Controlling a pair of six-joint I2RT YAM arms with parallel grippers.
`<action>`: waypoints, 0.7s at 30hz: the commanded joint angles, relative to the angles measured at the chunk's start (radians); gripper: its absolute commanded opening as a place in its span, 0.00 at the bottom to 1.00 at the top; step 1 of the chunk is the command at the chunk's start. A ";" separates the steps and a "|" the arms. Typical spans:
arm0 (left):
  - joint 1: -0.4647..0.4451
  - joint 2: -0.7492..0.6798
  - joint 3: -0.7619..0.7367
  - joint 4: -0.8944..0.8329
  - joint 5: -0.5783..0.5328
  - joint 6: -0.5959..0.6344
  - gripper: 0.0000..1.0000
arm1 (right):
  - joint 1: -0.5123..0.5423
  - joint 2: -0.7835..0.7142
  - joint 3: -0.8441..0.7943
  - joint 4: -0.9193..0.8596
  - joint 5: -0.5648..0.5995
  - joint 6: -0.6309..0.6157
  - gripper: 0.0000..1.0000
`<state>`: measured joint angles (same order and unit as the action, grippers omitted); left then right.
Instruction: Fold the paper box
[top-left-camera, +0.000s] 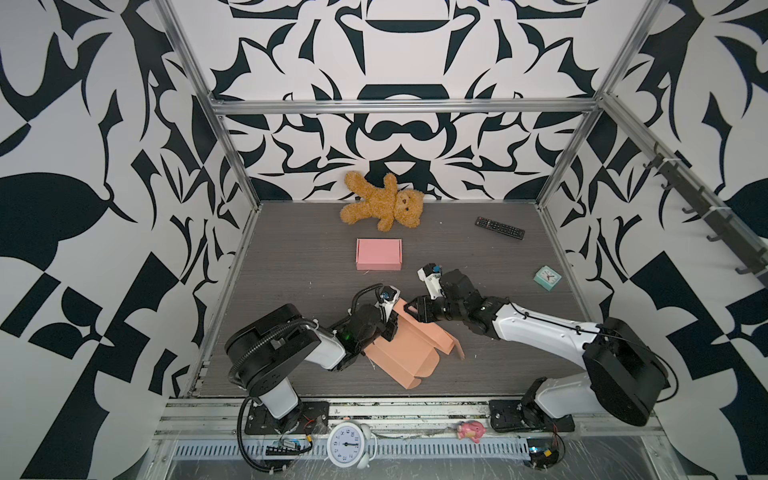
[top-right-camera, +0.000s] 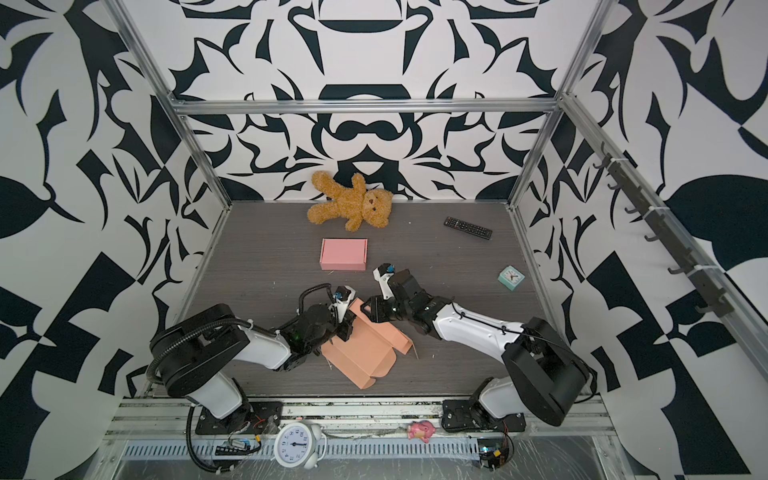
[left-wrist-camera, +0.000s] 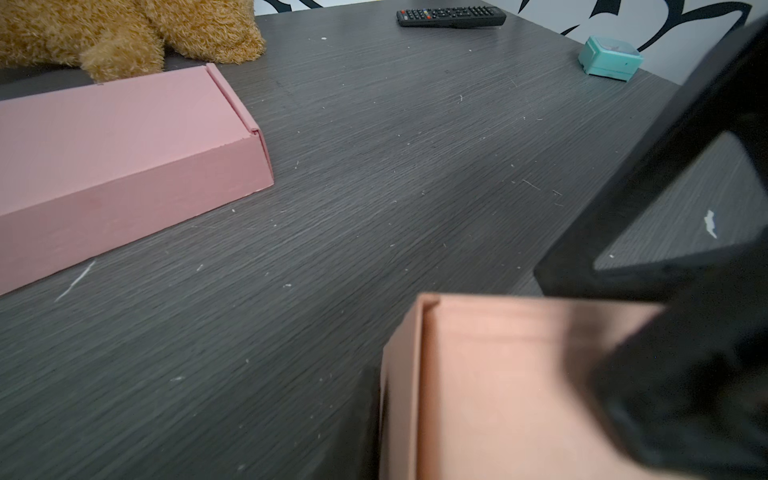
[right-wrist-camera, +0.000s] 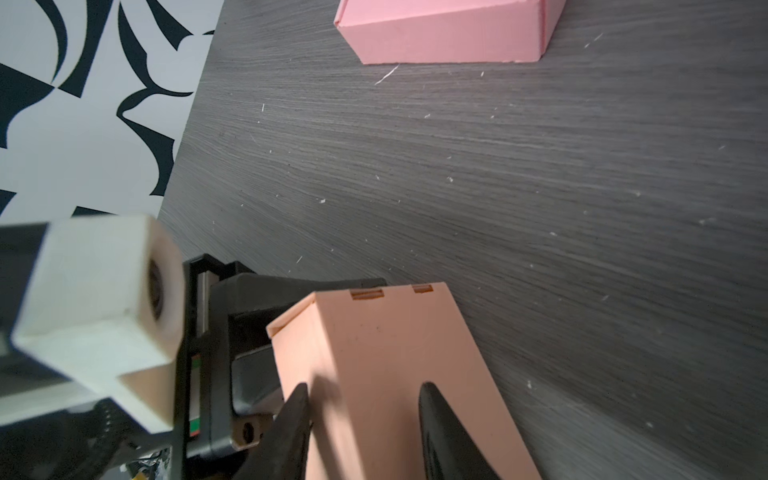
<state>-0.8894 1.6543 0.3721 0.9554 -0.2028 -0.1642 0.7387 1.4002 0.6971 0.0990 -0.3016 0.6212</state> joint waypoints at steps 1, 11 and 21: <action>-0.002 0.007 0.004 0.049 -0.028 -0.011 0.18 | 0.010 -0.029 -0.028 -0.018 0.019 0.036 0.44; -0.005 0.005 -0.025 0.071 -0.040 -0.016 0.18 | 0.008 -0.047 -0.032 -0.055 0.105 0.011 0.44; -0.008 0.021 0.011 0.065 -0.040 -0.015 0.10 | 0.008 -0.051 -0.051 0.040 -0.001 0.101 0.44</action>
<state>-0.8951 1.6600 0.3641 0.9863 -0.2276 -0.1600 0.7422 1.3582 0.6697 0.1120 -0.2588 0.6655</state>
